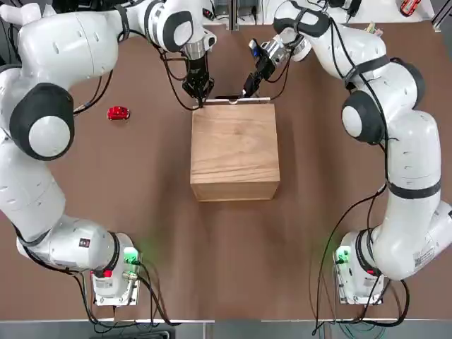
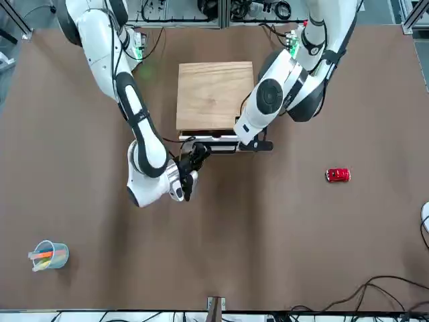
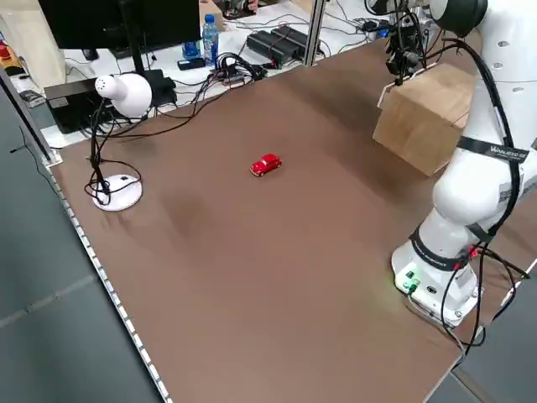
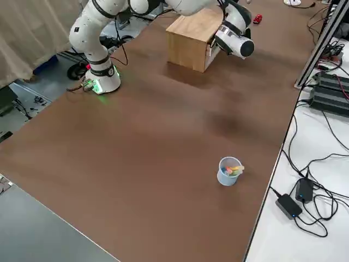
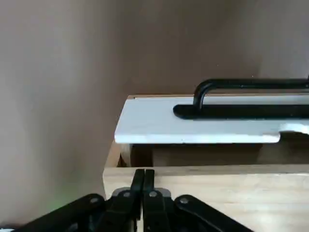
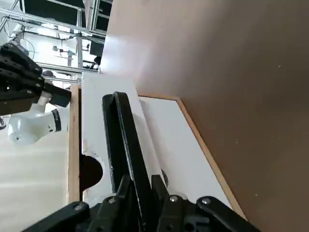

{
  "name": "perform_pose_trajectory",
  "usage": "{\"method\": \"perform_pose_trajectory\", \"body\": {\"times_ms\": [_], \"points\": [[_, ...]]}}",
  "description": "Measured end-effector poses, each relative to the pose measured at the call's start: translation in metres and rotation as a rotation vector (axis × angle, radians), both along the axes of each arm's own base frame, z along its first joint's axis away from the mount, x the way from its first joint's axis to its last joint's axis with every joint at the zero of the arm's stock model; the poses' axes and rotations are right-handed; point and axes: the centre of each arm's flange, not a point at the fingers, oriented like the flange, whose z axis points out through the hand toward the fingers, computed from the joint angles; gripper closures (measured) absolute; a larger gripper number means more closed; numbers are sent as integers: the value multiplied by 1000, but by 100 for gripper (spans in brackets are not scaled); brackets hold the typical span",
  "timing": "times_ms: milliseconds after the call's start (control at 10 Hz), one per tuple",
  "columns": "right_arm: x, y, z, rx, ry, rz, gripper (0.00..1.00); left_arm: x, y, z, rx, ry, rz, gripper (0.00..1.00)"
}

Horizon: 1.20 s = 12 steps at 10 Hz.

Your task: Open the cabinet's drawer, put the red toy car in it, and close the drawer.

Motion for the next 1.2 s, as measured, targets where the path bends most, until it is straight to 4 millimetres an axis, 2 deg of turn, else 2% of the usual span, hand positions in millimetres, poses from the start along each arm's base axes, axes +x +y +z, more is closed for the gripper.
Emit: {"method": "perform_pose_trajectory", "body": {"times_ms": [1200], "points": [[19,-11,3,23,-19,-70,78,0,0,0,0,0,0,93]]}}
